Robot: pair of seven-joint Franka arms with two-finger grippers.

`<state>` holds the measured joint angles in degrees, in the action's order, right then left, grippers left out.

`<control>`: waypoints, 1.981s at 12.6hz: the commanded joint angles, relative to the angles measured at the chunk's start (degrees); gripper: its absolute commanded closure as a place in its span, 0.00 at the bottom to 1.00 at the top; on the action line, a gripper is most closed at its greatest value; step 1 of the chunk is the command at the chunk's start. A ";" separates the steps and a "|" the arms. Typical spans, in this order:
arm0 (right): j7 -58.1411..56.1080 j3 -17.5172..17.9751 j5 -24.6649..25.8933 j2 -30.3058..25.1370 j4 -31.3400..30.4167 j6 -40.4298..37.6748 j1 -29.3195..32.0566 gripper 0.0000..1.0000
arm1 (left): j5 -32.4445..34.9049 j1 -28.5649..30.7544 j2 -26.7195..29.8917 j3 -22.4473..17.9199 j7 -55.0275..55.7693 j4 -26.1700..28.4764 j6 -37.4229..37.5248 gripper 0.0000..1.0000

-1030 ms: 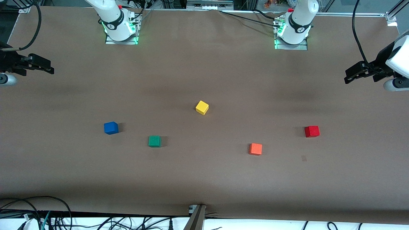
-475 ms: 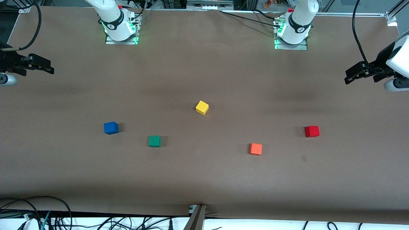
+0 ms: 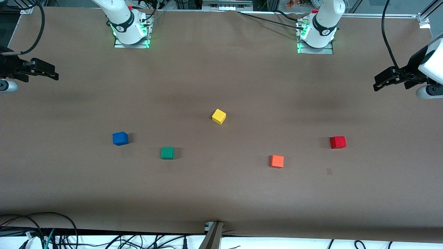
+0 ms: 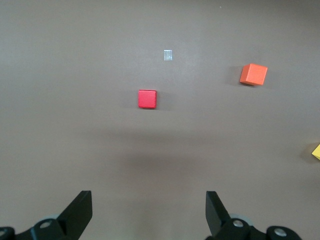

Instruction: Pass red block to right arm, stack on blue

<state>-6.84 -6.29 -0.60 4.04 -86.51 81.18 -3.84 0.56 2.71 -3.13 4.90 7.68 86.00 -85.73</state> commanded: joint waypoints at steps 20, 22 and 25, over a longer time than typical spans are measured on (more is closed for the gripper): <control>0.16 0.40 -0.28 0.35 1.08 -0.41 0.50 0.00 | 29.18 0.45 -1.88 -0.32 -24.08 -15.33 22.18 0.00; 0.07 0.40 -0.28 0.35 1.08 -0.49 0.50 0.00 | 35.89 3.26 -1.96 -2.95 -33.13 -15.68 20.44 0.00; 0.07 0.40 -0.28 0.53 1.08 -0.49 0.50 0.00 | 38.46 14.03 -2.84 -4.72 -48.76 -15.68 6.07 0.00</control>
<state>-6.83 -6.28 -0.60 4.10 -86.50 81.18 -3.82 37.58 10.42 -4.74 0.02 -32.30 71.64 -73.67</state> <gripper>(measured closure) 0.000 0.000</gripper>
